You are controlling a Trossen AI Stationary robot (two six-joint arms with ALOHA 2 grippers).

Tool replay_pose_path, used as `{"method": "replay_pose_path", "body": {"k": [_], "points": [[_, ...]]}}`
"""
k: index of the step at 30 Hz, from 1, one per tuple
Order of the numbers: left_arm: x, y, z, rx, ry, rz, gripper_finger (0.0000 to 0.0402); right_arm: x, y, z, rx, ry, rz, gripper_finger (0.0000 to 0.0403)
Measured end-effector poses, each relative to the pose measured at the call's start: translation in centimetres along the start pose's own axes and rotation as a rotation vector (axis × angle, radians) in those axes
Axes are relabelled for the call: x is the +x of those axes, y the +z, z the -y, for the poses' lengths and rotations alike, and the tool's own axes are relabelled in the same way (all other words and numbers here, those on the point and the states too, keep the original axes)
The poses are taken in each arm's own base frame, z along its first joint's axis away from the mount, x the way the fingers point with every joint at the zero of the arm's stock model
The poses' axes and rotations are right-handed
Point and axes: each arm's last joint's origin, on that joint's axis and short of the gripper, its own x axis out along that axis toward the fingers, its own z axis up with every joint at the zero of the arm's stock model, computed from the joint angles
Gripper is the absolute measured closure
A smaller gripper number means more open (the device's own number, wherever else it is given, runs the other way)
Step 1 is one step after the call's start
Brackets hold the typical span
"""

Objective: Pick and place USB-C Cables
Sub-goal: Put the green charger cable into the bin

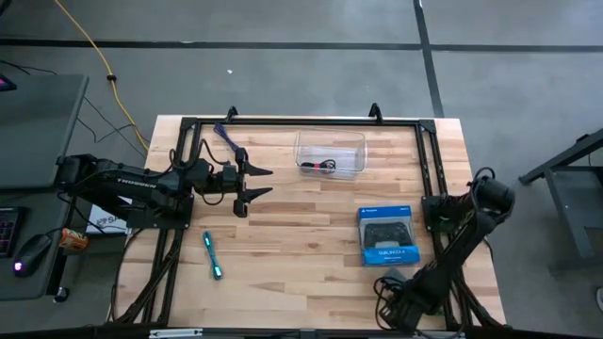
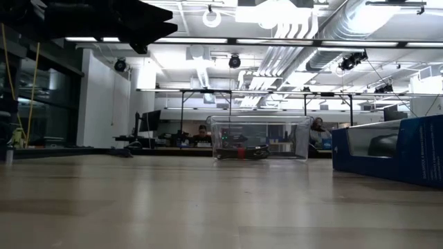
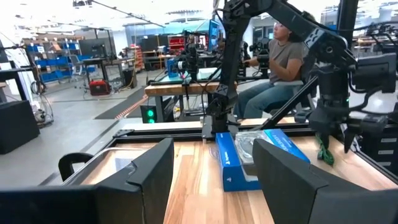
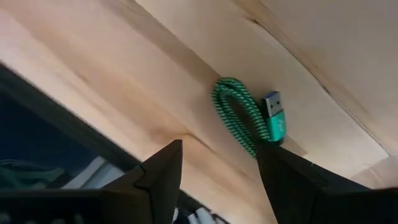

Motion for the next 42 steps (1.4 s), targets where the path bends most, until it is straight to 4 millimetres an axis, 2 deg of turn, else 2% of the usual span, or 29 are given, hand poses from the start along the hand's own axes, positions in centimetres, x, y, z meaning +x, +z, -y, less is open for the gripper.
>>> {"method": "replay_pose_path", "body": {"k": [6, 14, 23, 27, 35, 42], "points": [[0.0, 0.0, 0.0, 0.0, 0.0, 0.0, 0.0203, 1.0, 0.2, 0.4, -0.006, -0.083, 0.02, 0.0206], [0.0, 0.0, 0.0, 0.034, 0.0, 0.0, 0.0203, 1.0, 0.4, 1.0, -0.048, -0.147, 0.03, 0.0206], [0.0, 0.0, 0.0, 0.008, 0.0, 0.0, 0.0203, 1.0, 0.1, 0.5, -0.056, -0.091, -0.006, 0.0206], [0.0, 0.0, 0.0, 0.008, 0.0, 0.0, 0.0203, 1.1, 0.0, 0.8, -0.058, -0.11, 0.012, 0.0206], [0.0, -0.1, 0.0, 0.008, -0.001, -0.006, 0.0203, 2.5, -0.1, 1.6, -0.043, -0.078, -0.023, 0.0206], [0.0, -0.1, 0.0, 0.008, -0.001, -0.007, 0.0203, 2.6, 0.0, 1.6, -0.071, -0.072, -0.014, 0.0206]]}}
